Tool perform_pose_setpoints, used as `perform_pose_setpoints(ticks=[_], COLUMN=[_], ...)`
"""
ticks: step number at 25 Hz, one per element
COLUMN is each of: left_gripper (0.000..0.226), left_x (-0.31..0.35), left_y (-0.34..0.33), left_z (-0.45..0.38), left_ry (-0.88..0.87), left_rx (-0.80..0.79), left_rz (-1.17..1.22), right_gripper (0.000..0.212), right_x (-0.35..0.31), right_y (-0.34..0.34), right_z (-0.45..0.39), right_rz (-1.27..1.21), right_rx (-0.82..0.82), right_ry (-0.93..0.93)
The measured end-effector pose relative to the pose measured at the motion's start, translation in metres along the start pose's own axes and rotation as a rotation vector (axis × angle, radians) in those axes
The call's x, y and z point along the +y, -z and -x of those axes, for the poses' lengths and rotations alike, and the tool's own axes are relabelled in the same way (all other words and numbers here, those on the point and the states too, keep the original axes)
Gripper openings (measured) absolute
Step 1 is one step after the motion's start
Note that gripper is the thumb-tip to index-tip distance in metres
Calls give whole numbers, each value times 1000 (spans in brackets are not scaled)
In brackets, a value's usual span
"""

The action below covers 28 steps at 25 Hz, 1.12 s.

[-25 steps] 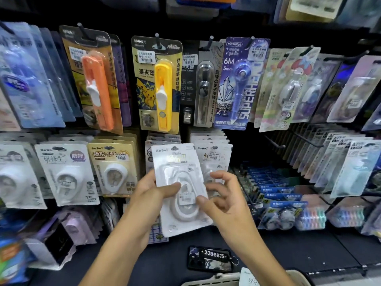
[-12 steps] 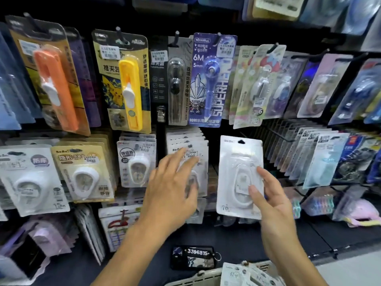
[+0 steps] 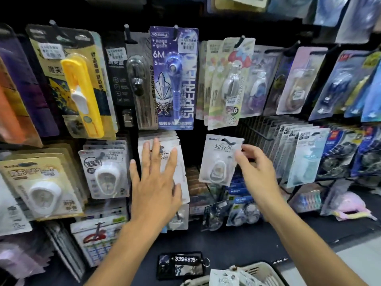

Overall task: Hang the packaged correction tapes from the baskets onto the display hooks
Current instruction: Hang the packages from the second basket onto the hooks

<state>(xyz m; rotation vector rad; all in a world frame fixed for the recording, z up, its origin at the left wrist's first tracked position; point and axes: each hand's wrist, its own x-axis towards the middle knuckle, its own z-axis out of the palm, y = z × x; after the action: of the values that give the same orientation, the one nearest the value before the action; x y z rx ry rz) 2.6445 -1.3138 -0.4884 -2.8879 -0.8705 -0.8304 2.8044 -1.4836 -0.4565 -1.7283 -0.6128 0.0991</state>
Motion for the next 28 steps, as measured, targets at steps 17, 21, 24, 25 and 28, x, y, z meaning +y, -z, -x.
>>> perform_pose_setpoints(ticks=[17,21,24,25,28], left_gripper=[85,86,87,87,77], left_x=[-7,-9,-12,-11,-5], left_y=[4,3,4,5,11], left_z=[1,3,2,2,13], left_ry=[-12,-21,-32,-38,-30], left_rx=[-25,-29,-51,-54,61], left_rz=[0,-7,-1,-8,44], right_gripper=[23,26,23,22,31], right_x=[-60,-60,-56,-56,-52], right_y=[-38,-53,-55,-54,-44], right_z=[-67,-59,-56,-55,-49], right_rz=[-382,-296,-268,-284,-406], right_rx=[-336,-270,-241,-249,-318], right_ry=[-445,-435,-432,-443,-443])
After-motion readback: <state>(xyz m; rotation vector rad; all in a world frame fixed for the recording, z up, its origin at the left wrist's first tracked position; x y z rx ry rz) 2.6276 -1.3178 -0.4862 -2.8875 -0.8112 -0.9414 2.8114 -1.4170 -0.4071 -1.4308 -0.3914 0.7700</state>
